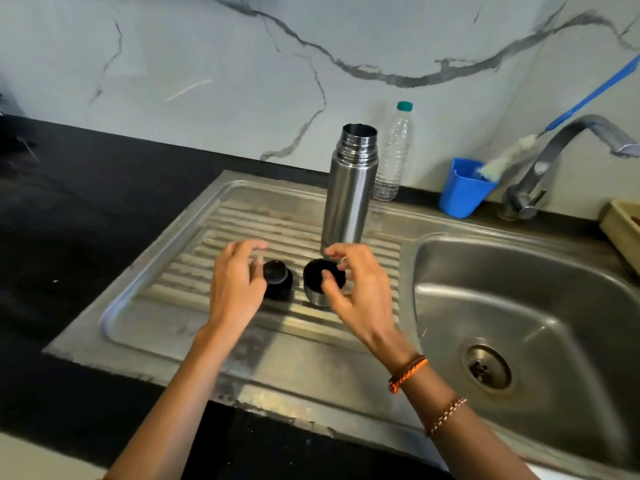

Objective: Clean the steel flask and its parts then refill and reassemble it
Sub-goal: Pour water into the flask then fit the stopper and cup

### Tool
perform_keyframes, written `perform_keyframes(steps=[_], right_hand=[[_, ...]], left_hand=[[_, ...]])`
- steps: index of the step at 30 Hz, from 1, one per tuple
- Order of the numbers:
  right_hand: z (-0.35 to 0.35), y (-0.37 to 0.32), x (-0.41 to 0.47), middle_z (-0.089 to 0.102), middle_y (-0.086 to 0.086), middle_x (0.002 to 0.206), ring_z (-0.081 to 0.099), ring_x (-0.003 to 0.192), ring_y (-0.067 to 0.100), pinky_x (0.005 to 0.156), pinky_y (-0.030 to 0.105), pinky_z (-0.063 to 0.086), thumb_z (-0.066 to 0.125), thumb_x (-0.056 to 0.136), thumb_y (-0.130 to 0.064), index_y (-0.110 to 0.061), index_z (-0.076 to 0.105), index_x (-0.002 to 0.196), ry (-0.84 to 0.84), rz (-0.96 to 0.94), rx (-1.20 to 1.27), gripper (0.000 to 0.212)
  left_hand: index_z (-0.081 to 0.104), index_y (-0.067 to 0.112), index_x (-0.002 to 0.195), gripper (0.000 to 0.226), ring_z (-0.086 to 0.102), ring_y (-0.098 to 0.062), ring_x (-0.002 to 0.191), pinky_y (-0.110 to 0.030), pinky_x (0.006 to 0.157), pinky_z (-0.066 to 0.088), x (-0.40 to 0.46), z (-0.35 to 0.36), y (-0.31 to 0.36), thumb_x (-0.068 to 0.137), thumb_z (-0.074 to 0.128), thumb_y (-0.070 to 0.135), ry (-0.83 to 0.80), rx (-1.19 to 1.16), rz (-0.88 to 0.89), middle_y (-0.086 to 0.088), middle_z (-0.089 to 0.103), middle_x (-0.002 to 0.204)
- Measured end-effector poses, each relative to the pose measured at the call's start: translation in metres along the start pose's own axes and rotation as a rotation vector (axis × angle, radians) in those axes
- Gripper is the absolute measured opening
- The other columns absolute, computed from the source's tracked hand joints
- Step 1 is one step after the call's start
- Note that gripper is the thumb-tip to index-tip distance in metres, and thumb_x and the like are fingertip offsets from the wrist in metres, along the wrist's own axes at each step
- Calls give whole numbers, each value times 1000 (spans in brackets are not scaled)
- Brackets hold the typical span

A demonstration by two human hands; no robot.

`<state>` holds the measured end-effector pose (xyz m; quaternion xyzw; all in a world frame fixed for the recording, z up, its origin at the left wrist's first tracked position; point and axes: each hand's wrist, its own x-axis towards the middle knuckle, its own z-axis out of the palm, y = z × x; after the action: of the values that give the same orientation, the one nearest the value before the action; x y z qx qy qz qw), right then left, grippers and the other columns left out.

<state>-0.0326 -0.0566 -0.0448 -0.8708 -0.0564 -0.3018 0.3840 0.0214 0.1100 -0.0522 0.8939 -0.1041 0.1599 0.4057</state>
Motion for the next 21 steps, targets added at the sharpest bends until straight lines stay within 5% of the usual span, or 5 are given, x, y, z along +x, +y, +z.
perform_keyframes(steps=[4,7,9,18,21], right_hand=[[25,-23,14,66,8,109,52,113,34,90,36,41,68,70,-36,-10,59,116,-239,-168,-551,54],[49,-33,19,52,12,131,21,138,29,108,38,17,63,77,-51,-6,36,134,-563,-57,-769,78],[63,-36,18,54,11,127,23,135,28,107,37,19,64,75,-55,-4,40,128,-609,-29,-829,77],[83,-38,25,60,7,111,35,120,22,91,29,27,67,72,-47,-9,54,115,-464,78,-690,59],[71,-44,18,62,2,107,41,113,22,83,27,30,75,61,-41,-14,60,111,-237,97,-529,58]], left_hand=[[60,7,117,47,57,-27,108,-28,91,40,-1,-4,-21,79,43,-16,-221,-22,-127,-11,62,117],[57,7,122,54,55,-26,113,-27,95,39,-6,-7,-32,77,41,-17,-283,-23,-163,-11,62,119],[57,6,121,54,54,-27,115,-31,97,40,-10,-9,-41,76,40,-17,-296,-54,-180,-11,63,118],[62,6,115,42,57,-19,102,-23,88,39,5,-14,-49,85,39,-14,-264,-220,-225,-3,64,102],[63,10,113,34,60,-18,100,-30,88,44,9,-23,-40,93,40,-5,-239,-397,-239,2,65,97]])
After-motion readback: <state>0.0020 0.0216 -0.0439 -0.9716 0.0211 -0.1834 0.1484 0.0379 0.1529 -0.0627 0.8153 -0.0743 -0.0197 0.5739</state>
